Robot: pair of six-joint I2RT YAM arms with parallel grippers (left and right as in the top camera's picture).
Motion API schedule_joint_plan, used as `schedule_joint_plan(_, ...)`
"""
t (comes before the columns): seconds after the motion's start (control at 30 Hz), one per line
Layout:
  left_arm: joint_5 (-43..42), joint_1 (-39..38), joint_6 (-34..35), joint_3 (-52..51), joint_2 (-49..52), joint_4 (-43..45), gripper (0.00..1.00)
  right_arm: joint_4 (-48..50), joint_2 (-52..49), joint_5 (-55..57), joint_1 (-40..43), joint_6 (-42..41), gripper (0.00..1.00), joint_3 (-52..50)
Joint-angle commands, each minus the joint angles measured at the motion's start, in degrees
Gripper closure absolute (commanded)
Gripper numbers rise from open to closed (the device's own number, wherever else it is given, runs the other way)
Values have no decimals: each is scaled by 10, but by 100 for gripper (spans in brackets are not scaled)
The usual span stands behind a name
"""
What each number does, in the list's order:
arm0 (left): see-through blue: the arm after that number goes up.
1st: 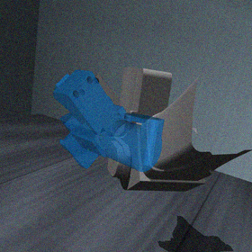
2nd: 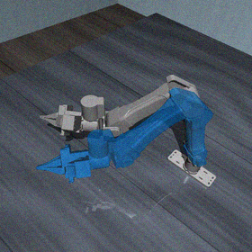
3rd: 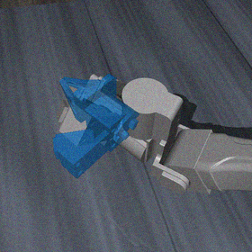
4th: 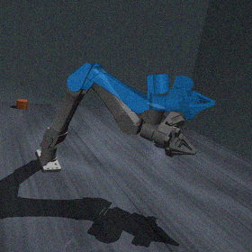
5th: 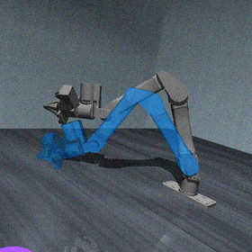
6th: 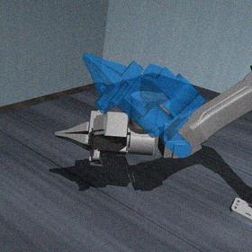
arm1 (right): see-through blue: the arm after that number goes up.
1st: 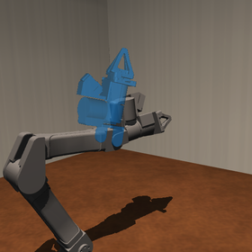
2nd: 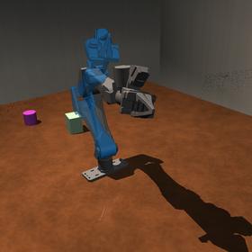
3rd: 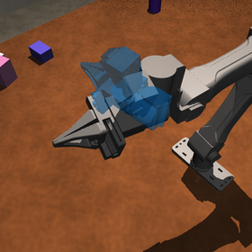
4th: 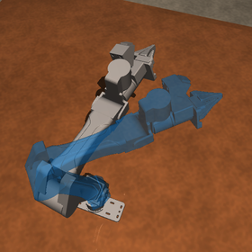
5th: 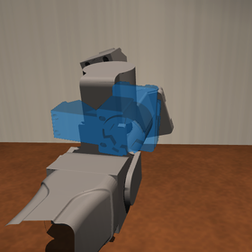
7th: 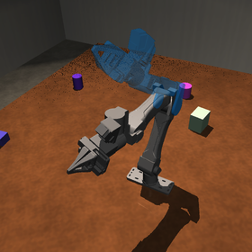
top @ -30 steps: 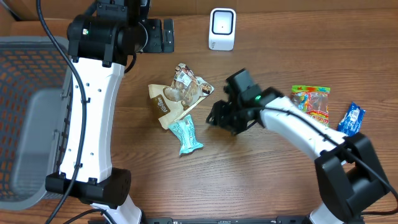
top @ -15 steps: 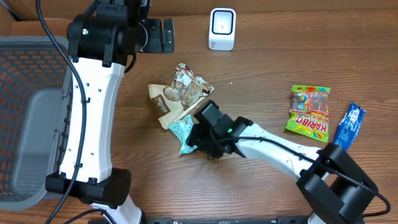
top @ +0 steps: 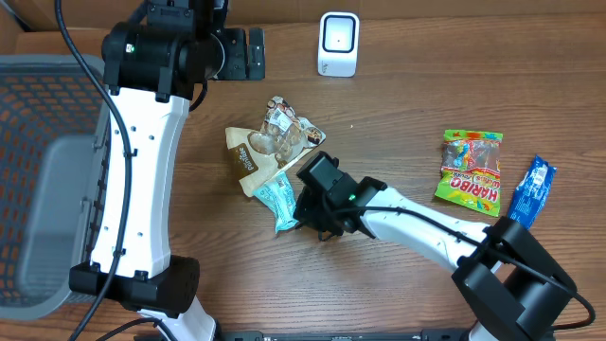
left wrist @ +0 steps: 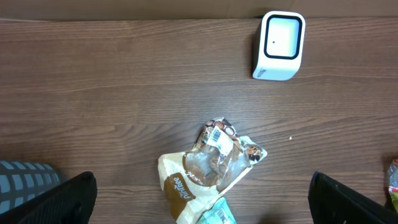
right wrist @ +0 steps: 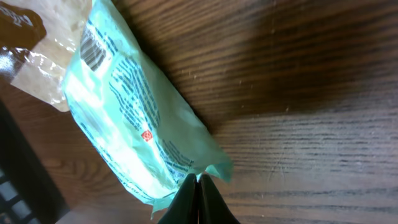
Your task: Scan the item barcode
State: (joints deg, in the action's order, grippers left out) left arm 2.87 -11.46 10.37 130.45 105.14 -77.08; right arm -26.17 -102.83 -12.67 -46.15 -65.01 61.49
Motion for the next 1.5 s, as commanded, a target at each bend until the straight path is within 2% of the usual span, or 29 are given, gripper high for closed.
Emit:
schedule_joint_plan(0.0, 5, 2, 4, -2, 5, 2, 0, 6, 2, -65, 16, 27, 65, -4)
schedule_joint_plan(0.03, 5, 2, 4, -2, 5, 2, 0, 8, 2, -69, 14, 26, 41, -4)
schedule_joint_plan(0.07, 5, 2, 3, -2, 5, 2, 0, 8, 2, -64, 9, 23, 27, -4)
schedule_joint_plan(0.1, 5, 2, 4, -2, 5, 2, 0, 9, 2, -49, 1, 13, 20, -4)
schedule_joint_plan(0.13, 5, 2, 4, -2, 5, 2, 0, 8, 1, -35, -3, 4, 19, -4)
schedule_joint_plan(0.17, 5, 2, 4, -2, 5, 2, 0, 9, 0, -6, -10, -12, 19, -4)
schedule_joint_plan(0.23, 5, 2, 4, -2, 5, 2, 0, 12, -2, 26, -16, -36, 27, -4)
schedule_joint_plan(0.3, 5, 2, 4, -2, 5, 2, 0, 31, -7, 42, -25, -54, 43, -4)
schedule_joint_plan(0.37, 5, 2, 4, -2, 5, 2, 0, 61, -18, 57, -40, -57, 49, -4)
schedule_joint_plan(0.6, 5, 2, 4, -2, 5, 2, 0, 79, -44, 103, -59, -71, 52, -4)
schedule_joint_plan(0.63, 5, 2, 4, -2, 5, 2, 0, 79, -44, 106, -59, -71, 54, -4)
schedule_joint_plan(0.67, 5, 2, 3, -2, 5, 2, 0, 79, -45, 118, -59, -71, 62, -4)
schedule_joint_plan(0.7, 5, 2, 4, -2, 5, 2, 0, 80, -45, 139, -57, -73, 66, -4)
schedule_joint_plan(0.83, 5, 2, 4, -2, 5, 2, 0, 85, -49, 197, -52, -90, 67, -4)
schedule_joint_plan(0.97, 5, 2, 4, -2, 5, 2, 1, 94, -72, 204, -49, -99, 67, -4)
schedule_joint_plan(1.0, 5, 2, 4, -2, 5, 2, 0, 94, -73, 201, -45, -101, 72, -4)
schedule_joint_plan(1.03, 5, 2, 4, -2, 5, 2, 0, 94, -72, 185, -39, -100, 87, -3)
schedule_joint_plan(1.07, 5, 2, 4, -2, 5, 2, 0, 94, -69, 169, -35, -100, 89, -2)
schedule_joint_plan(1.13, 5, 2, 3, -2, 5, 2, 0, 94, -63, 123, -22, -73, 89, 9)
schedule_joint_plan(1.2, 5, 2, 4, -2, 5, 2, 0, 85, -52, 83, -5, -5, 87, 22)
schedule_joint_plan(1.33, 5, 2, 4, -2, 5, 2, 0, 20, -28, 30, 37, 89, 86, 47)
schedule_joint_plan(1.4, 5, 2, 4, -2, 5, 2, 0, -23, -18, -40, 75, 216, 85, 64)
schedule_joint_plan(1.43, 5, 2, 4, -2, 5, 2, 0, -36, -17, -52, 84, 241, 85, 69)
schedule_joint_plan(1.47, 5, 2, 4, -2, 5, 2, 0, -69, -17, -79, 110, 309, 82, 79)
